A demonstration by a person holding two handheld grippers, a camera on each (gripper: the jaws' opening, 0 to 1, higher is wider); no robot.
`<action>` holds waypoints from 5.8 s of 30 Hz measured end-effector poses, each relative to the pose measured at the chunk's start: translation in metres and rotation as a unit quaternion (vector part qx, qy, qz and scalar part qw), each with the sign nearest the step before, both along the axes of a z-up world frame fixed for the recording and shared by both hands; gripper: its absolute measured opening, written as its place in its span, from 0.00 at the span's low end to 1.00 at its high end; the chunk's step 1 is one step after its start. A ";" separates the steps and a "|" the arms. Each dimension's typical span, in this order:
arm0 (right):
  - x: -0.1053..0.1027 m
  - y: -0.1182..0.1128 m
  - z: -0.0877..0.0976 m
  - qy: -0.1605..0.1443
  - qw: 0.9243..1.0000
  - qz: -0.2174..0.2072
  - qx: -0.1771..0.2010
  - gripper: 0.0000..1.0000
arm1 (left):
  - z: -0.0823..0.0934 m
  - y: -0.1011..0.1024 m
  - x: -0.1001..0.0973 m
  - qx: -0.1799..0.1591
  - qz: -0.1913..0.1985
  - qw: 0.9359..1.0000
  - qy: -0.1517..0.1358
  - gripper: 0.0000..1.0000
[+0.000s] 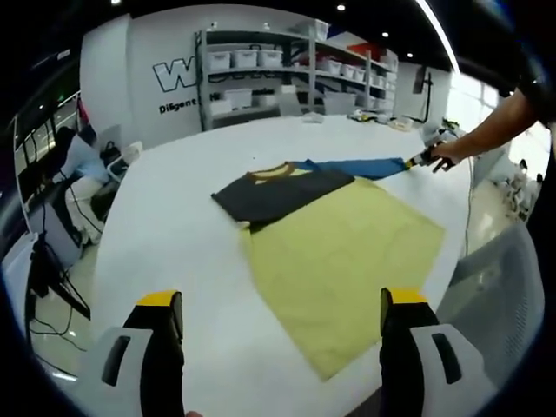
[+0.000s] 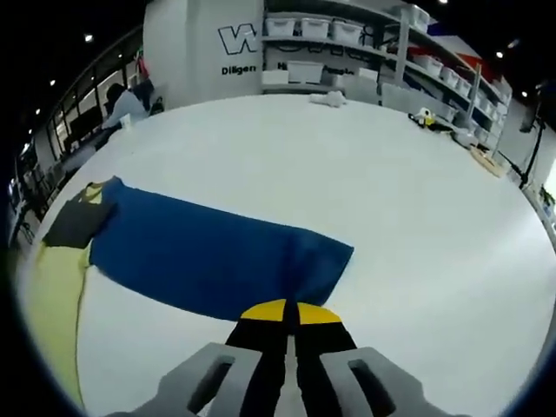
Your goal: Fold the garment on the visible template until the final outline fits inside the template.
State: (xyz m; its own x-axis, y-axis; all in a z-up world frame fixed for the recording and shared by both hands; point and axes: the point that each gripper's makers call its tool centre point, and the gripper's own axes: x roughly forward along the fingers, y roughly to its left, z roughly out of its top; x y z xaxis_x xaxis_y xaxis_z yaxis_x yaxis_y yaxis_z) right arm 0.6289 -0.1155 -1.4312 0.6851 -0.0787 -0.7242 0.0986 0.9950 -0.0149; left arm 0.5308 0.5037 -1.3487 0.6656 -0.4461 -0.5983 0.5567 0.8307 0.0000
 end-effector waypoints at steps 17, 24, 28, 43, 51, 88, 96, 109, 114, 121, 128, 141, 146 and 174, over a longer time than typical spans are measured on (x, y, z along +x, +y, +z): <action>0.016 0.037 0.066 -0.076 0.997 0.029 0.017 0.00 | 0.007 -0.002 -0.003 -0.012 -0.011 1.000 -0.018 0.92; 0.027 0.075 0.105 -0.106 0.992 0.061 0.021 0.00 | 0.005 -0.003 -0.004 -0.013 -0.028 0.999 -0.025 0.92; 0.030 0.097 0.125 -0.120 0.989 0.079 0.018 0.00 | 0.006 -0.001 -0.005 -0.009 -0.040 0.999 -0.035 0.92; 0.064 0.184 0.220 -0.186 0.972 0.144 0.017 0.00 | -0.002 0.008 -0.011 -0.016 -0.064 0.997 -0.030 0.99; 0.074 0.236 0.241 -0.187 0.966 0.180 0.013 0.00 | -0.012 0.017 -0.010 -0.025 -0.061 0.998 -0.018 0.99; 0.094 0.445 0.166 -0.111 0.948 0.296 0.025 0.00 | -0.012 0.022 -0.025 -0.028 -0.081 0.996 -0.030 0.97; 0.102 0.473 0.146 -0.105 0.949 0.294 0.036 0.00 | -0.009 0.029 -0.024 -0.042 -0.062 0.997 -0.023 0.97; 0.100 0.497 0.103 -0.069 0.949 0.304 0.040 0.00 | -0.012 0.031 -0.029 -0.036 -0.071 0.997 -0.017 0.96; 0.094 0.509 0.084 -0.048 0.945 0.324 0.013 0.00 | -0.017 0.030 -0.032 -0.035 -0.075 0.996 -0.012 0.96; 0.093 0.522 0.063 -0.033 0.939 0.343 -0.006 0.00 | -0.020 0.033 -0.035 -0.038 -0.073 0.997 -0.007 0.96; 0.082 0.536 0.050 -0.026 0.922 0.387 -0.007 0.00 | -0.021 0.036 -0.032 -0.044 -0.065 0.997 -0.002 0.97; 0.074 0.514 0.053 -0.026 0.917 0.398 0.019 0.15 | -0.020 0.022 -0.023 -0.052 -0.071 0.996 -0.005 0.96; 0.067 0.521 0.035 -0.014 0.913 0.408 0.013 0.19 | -0.020 0.018 -0.024 -0.056 -0.072 0.996 -0.003 0.95; 0.088 0.516 0.040 -0.010 0.929 0.368 0.033 0.00 | -0.021 0.008 -0.019 -0.049 -0.078 0.996 0.000 0.93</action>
